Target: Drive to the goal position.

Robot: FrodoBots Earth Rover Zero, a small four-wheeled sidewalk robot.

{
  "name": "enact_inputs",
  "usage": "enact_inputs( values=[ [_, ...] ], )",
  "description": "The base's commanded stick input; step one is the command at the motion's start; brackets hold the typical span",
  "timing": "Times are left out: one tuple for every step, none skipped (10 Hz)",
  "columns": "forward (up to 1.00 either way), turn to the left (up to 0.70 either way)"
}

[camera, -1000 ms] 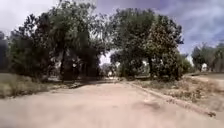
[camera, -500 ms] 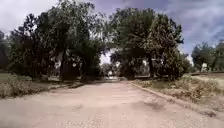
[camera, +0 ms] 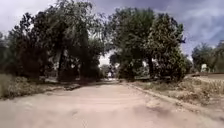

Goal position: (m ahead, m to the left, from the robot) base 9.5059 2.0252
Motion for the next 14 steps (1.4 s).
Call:
enact_inputs(
  values=[
    [0.70,-0.01],
    [0.70,-0.01],
    [0.70,-0.01],
    [0.70,-0.01],
    [0.70,-0.01],
    [0.70,-0.01],
    [0.70,-0.01],
    [0.70,-0.01],
    [0.70,-0.01],
    [0.70,-0.01],
    [0.70,-0.01],
    [0.70,-0.01],
    [0.70,-0.01],
    [0.70,-0.01]
  ],
)
